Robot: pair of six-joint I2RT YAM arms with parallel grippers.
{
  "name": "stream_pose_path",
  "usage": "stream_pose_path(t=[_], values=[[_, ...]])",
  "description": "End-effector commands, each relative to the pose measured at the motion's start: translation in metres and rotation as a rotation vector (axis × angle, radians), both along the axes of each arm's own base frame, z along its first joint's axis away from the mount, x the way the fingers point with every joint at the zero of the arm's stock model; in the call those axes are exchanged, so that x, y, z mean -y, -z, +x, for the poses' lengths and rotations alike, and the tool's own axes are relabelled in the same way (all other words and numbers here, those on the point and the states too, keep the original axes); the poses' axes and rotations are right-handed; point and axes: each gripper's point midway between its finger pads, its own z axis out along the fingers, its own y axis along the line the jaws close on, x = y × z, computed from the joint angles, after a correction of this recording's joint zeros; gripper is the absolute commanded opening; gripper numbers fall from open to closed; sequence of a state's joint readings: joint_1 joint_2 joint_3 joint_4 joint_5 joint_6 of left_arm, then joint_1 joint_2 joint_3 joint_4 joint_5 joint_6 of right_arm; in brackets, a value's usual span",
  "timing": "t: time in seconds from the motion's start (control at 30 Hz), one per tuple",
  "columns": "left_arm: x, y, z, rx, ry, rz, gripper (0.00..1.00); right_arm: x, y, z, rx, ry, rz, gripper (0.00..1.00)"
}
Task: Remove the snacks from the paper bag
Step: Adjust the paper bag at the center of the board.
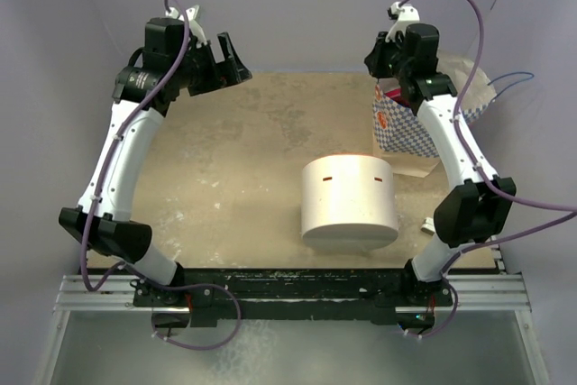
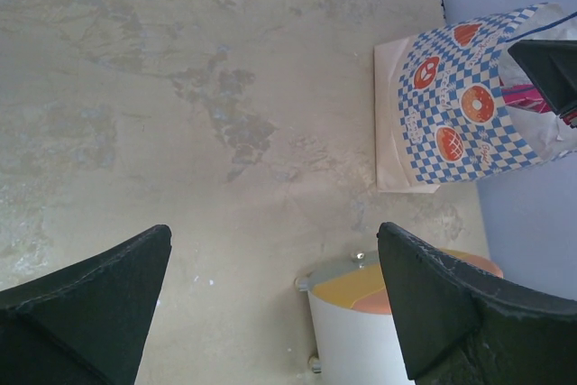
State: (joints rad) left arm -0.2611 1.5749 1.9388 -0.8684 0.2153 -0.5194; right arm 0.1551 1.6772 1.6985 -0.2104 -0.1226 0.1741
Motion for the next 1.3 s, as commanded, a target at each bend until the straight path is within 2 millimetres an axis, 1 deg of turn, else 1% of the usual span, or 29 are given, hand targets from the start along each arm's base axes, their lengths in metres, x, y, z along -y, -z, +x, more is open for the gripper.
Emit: stream_pose_path(t=[0.0, 0.03, 0.1, 0.17, 0.27, 0.3, 0.33, 0.43, 0.47, 0.53, 0.67, 0.73, 0.77, 0.8, 0.83, 0.87, 0.9, 0.93, 0.97, 1.0, 1.03, 1.1, 1.13, 1.17, 1.2, 1.27], values=[[0.01, -0.017, 0.011, 0.057, 0.019, -0.078, 0.99, -0.02, -0.04, -0.008, 0.082, -0.116, 0.047, 0.04], [0.01, -0.016, 0.011, 0.053, 0.022, -0.079, 0.99, -0.027, -0.04, -0.009, 0.072, -0.137, 0.065, 0.0], [0.01, -0.016, 0.01, 0.043, 0.03, -0.079, 0.99, -0.042, -0.041, -0.013, 0.071, -0.179, 0.072, 0.0], [0.008, -0.017, 0.003, 0.031, 0.035, -0.079, 0.99, -0.061, -0.045, -0.019, 0.085, -0.213, 0.049, 0.0], [0.004, -0.02, -0.014, 0.029, 0.042, -0.073, 0.99, -0.1, -0.052, -0.029, 0.115, -0.287, 0.031, 0.0], [0.002, -0.023, -0.022, 0.035, 0.039, -0.072, 0.99, -0.113, -0.051, -0.032, 0.112, -0.31, 0.039, 0.0], [-0.001, -0.024, -0.028, 0.036, 0.034, -0.071, 0.99, -0.126, -0.056, -0.034, 0.124, -0.33, 0.07, 0.0], [-0.008, -0.035, -0.047, 0.038, 0.02, -0.089, 0.99, -0.148, -0.063, -0.034, 0.101, -0.342, 0.135, 0.0], [-0.008, -0.037, -0.053, 0.036, 0.025, -0.1, 0.99, -0.153, -0.061, -0.034, 0.076, -0.336, 0.143, 0.0], [-0.005, -0.037, -0.062, 0.025, 0.036, -0.132, 0.99, -0.166, -0.057, -0.034, 0.037, -0.336, 0.166, 0.0], [-0.005, -0.04, -0.08, 0.034, 0.042, -0.166, 0.99, -0.196, -0.066, -0.036, 0.0, -0.365, 0.242, 0.0], [-0.007, -0.04, -0.088, 0.039, 0.043, -0.17, 0.99, -0.207, -0.067, -0.038, -0.026, -0.372, 0.291, 0.0], [-0.007, -0.039, -0.092, 0.039, 0.043, -0.176, 0.99, -0.211, -0.063, -0.038, -0.057, -0.369, 0.325, 0.0], [-0.007, -0.039, -0.097, 0.045, 0.046, -0.187, 0.99, -0.211, -0.06, -0.041, -0.083, -0.365, 0.335, 0.02], [-0.007, -0.036, -0.1, 0.043, 0.045, -0.2, 0.99, -0.209, -0.057, -0.043, -0.1, -0.355, 0.334, 0.06], [-0.006, -0.032, -0.102, 0.032, 0.039, -0.216, 0.99, -0.206, -0.054, -0.047, -0.121, -0.348, 0.328, 0.11], [-0.005, -0.03, -0.104, 0.019, 0.038, -0.235, 0.99, -0.205, -0.054, -0.054, -0.137, -0.356, 0.325, 0.19], [-0.003, -0.03, -0.108, 0.015, 0.051, -0.248, 0.99, -0.201, -0.054, -0.06, -0.145, -0.358, 0.308, 0.28], [-0.001, -0.03, -0.11, 0.015, 0.068, -0.252, 0.99, -0.193, -0.05, -0.064, -0.156, -0.339, 0.282, 0.44], [-0.001, -0.032, -0.113, 0.019, 0.076, -0.248, 0.99, -0.184, -0.054, -0.069, -0.143, -0.318, 0.257, 0.52], [-0.003, -0.032, -0.116, 0.021, 0.074, -0.235, 0.99, -0.174, -0.05, -0.074, -0.144, -0.291, 0.227, 0.65], [-0.007, -0.035, -0.119, 0.035, 0.068, -0.216, 0.99, -0.154, -0.054, -0.083, -0.123, -0.238, 0.178, 0.81], [-0.007, -0.036, -0.12, 0.039, 0.069, -0.213, 0.99, -0.144, -0.058, -0.088, -0.107, -0.209, 0.158, 0.88], [-0.006, -0.037, -0.12, 0.043, 0.073, -0.215, 0.99, -0.132, -0.062, -0.092, -0.088, -0.168, 0.139, 0.96], [-0.005, -0.038, -0.119, 0.045, 0.082, -0.218, 0.99, -0.119, -0.072, -0.1, -0.06, -0.132, 0.129, 1.0], [-0.001, -0.038, -0.118, 0.041, 0.103, -0.226, 0.99, -0.096, -0.079, -0.109, -0.026, -0.051, 0.109, 1.0]])
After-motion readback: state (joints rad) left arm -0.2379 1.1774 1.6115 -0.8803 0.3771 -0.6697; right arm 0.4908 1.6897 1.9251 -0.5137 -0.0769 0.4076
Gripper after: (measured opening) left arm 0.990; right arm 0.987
